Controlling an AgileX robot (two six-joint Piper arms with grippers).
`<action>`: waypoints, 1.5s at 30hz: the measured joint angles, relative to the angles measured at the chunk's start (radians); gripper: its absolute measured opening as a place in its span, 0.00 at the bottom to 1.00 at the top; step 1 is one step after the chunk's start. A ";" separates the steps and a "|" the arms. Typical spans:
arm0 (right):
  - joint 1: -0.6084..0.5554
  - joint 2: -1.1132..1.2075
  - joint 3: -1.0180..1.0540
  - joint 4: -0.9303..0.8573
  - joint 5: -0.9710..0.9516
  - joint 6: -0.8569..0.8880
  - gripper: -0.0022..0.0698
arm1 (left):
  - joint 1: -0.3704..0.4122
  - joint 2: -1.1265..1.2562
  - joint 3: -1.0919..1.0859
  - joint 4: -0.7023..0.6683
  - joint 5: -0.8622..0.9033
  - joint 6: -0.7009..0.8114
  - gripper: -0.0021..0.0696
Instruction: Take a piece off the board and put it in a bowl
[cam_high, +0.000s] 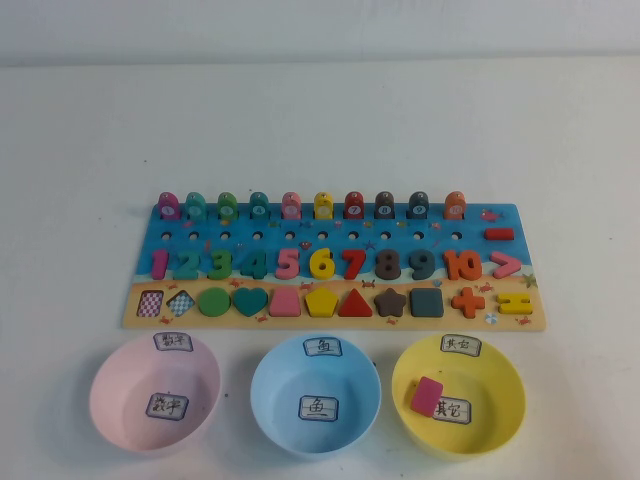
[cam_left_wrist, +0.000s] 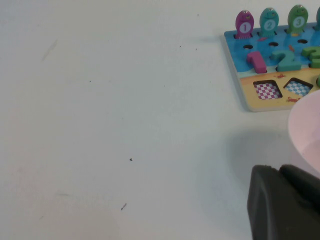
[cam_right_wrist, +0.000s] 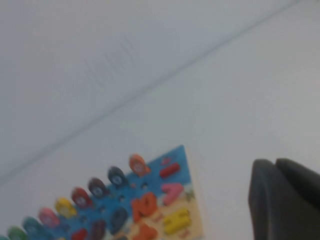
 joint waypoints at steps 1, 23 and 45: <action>0.000 0.000 0.000 0.092 -0.037 0.000 0.01 | 0.000 0.000 0.000 0.000 0.000 0.000 0.02; 0.000 0.174 -0.192 0.217 0.230 -0.077 0.01 | 0.000 0.000 0.000 0.000 0.000 0.000 0.02; 0.171 1.256 -1.043 -0.202 0.761 -0.155 0.01 | 0.000 0.000 0.000 0.000 0.000 0.000 0.02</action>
